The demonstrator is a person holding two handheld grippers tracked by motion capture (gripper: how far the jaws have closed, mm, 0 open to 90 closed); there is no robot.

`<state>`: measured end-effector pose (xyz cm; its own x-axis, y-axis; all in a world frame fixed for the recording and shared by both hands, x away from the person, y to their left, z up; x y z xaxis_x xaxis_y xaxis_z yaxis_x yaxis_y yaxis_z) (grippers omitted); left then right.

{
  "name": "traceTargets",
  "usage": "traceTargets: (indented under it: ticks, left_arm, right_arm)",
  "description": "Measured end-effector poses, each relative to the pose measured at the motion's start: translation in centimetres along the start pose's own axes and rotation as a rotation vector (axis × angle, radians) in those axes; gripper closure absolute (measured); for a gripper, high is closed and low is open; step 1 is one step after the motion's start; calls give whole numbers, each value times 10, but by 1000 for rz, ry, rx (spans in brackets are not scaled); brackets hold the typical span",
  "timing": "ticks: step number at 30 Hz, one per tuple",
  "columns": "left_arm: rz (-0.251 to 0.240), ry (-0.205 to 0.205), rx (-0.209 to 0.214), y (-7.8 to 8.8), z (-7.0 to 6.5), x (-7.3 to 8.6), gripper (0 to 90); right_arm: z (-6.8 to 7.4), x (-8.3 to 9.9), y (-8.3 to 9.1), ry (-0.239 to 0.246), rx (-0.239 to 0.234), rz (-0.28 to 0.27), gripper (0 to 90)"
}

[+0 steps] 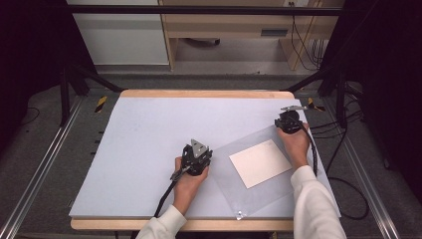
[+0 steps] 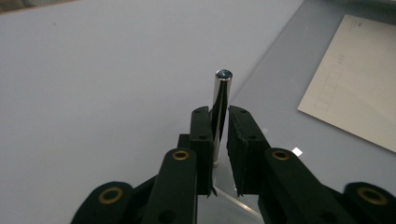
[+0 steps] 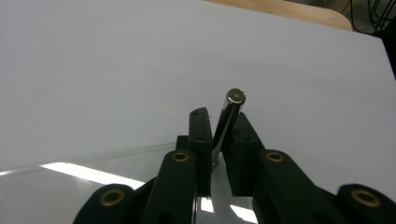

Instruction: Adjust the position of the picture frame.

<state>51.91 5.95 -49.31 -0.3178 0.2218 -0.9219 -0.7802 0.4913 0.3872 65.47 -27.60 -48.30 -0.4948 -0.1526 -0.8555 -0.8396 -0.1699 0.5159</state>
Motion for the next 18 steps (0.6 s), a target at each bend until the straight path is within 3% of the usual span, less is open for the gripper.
traceTargets:
  ticks: [8, 10, 18]
  left_arm:
    - [7, -10, 3, -1, 1, -1, 846]
    - [16, -1, 16, -1, 3, -2, 848]
    - [42, -1, 52, 3, 10, -5, 849]
  right_arm:
    - [-1, 0, 0, -7, -7, 9, 852]
    - [-1, -1, 1, -24, -9, 12, 855]
    - [0, -3, 7, -10, -21, 47, 857]
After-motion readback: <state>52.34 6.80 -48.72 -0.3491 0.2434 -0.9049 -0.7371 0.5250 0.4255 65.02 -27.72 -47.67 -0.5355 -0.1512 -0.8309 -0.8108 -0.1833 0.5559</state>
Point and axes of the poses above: each handheld gripper's, and its own axes: y roughly backward along the jaws, x roughly out of its underside, z roughly to its left, the point moved 2 cm from there along -y, roughly forward along the jaws, and after that the axes turned 9 degrees about -z, right-handed, at the moved point
